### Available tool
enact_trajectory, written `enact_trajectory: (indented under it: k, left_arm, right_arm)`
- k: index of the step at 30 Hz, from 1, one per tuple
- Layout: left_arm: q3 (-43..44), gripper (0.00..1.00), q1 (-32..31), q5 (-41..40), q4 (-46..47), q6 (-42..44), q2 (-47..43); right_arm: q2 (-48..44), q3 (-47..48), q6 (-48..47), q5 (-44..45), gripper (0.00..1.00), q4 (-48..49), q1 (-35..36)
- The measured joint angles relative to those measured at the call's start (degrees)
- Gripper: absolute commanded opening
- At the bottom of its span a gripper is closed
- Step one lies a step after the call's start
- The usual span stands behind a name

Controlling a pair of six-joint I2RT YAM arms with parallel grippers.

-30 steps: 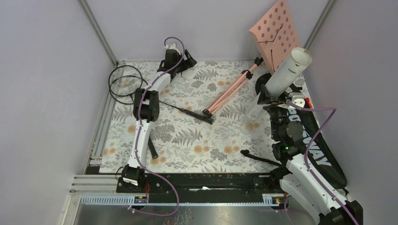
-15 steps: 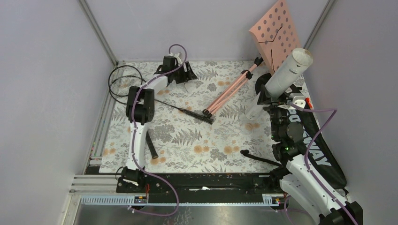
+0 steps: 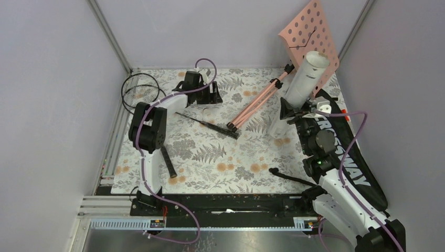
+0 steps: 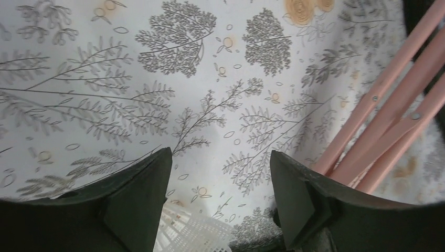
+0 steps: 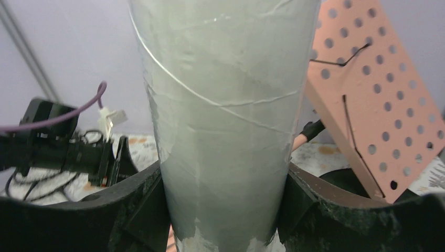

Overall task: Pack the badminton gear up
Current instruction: Adjust the shuttlecock at the center of the board, then pick up the shuttlecock at the center of the board.

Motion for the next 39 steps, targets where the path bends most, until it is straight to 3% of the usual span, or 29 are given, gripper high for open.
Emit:
enact_trajectory:
  k: [9,13,16,24,39]
  left_arm:
    - [-3.3,0.79,-4.3,-17.1,-8.2,7.7,-10.7]
    - [-13.5,0.79,-4.7,-18.0,-4.8,8.3,-19.8]
    - [-18.4,0.79,-4.6,-15.7,-2.0,8.7,-21.7]
    - [-18.1,0.77,-7.9,-16.0,-0.3,9.0,-15.7]
    - [1.3,0.76,-13.4,-32.1,-2.5,5.5,-1.2]
  right_arm:
    - [2.1,1.6,-0.3,-6.7,0.48,-6.5,0.0]
    - [2.1,1.7,-0.4,-8.2,0.48,-7.9,0.0]
    - [2.2,1.7,-0.4,-8.3,0.48,-9.2,0.0]
    - [3.7,1.9,-0.4,-8.1,0.48,-10.8,0.0]
    - [5.9,2.2,-0.4,-7.6,0.49,-10.8,0.0]
